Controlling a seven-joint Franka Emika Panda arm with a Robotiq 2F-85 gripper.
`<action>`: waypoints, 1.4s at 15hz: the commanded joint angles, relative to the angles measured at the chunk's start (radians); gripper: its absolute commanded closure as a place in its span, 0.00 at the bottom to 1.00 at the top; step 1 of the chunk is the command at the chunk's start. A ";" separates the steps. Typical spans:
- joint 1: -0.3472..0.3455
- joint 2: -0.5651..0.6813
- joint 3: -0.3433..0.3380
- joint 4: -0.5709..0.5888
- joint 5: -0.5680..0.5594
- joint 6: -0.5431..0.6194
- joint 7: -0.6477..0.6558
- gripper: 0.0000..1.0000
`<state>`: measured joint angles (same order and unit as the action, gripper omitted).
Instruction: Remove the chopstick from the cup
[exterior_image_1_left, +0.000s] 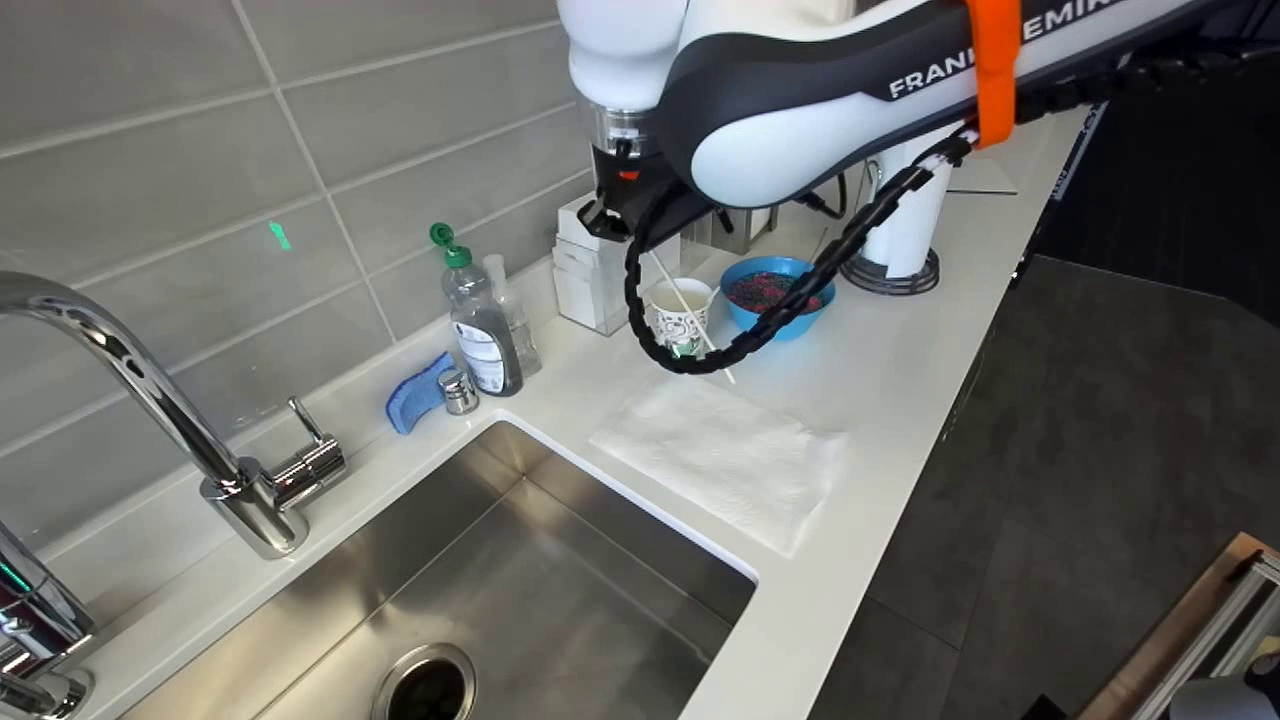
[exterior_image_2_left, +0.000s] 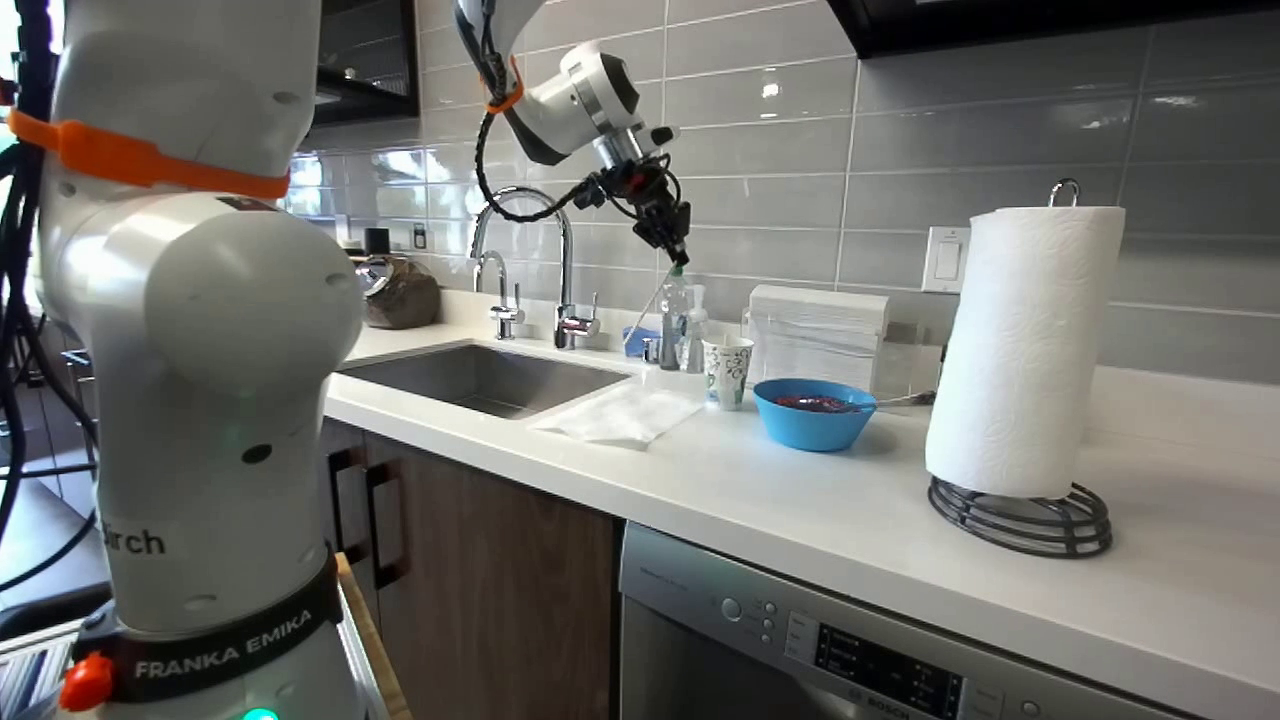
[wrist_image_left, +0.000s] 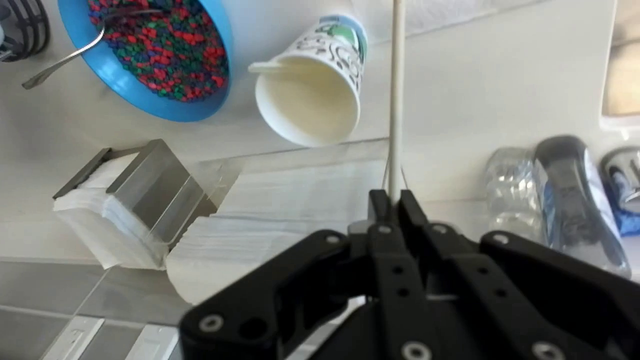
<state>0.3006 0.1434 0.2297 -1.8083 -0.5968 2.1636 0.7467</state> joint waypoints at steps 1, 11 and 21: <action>0.011 0.083 0.005 0.069 0.108 -0.109 -0.168 0.98; 0.052 0.191 -0.026 0.144 0.197 -0.156 -0.303 0.94; 0.061 0.284 -0.007 0.159 0.258 -0.103 -0.477 0.98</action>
<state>0.3485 0.3797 0.2265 -1.6679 -0.3809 2.0411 0.3343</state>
